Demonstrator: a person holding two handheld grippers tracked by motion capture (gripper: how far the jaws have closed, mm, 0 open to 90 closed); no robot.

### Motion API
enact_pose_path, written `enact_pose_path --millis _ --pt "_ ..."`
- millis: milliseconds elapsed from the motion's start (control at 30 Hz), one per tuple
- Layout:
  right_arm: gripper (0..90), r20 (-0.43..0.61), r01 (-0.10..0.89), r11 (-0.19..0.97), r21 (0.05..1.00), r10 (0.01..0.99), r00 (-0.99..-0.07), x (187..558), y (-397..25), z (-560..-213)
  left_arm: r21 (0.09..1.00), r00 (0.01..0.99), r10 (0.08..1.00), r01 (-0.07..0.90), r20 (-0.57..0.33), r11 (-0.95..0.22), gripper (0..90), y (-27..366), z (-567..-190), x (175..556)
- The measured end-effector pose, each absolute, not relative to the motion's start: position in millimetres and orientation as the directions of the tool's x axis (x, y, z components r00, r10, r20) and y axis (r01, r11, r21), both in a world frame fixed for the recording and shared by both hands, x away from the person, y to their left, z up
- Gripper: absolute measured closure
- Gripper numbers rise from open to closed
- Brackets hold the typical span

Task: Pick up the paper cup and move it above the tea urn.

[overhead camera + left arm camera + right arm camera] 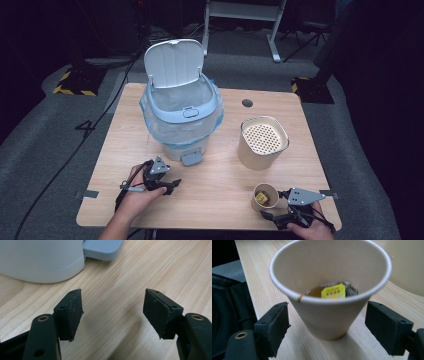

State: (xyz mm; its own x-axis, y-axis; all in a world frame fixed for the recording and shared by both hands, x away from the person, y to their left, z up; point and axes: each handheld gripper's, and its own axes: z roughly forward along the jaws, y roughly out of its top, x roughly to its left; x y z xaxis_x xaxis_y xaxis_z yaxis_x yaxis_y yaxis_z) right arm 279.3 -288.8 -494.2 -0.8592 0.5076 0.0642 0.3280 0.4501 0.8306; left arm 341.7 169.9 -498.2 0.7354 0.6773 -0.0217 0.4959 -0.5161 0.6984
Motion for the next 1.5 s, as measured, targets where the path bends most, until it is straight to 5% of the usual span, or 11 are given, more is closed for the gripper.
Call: enact_pose_path --millis 800,1500 --pt "28.8 0.07 0.291 0.41 0.864 0.474 -0.878 288 -283 -497 0.7 0.725 0.689 0.501 -0.018 -0.509 24.1 169 -504 345" --pt "30.0 0.05 0.222 0.407 0.886 0.393 -0.918 310 -296 -454 0.702 0.725 0.688 0.503 -0.025 -0.505 23.8 169 -504 346"
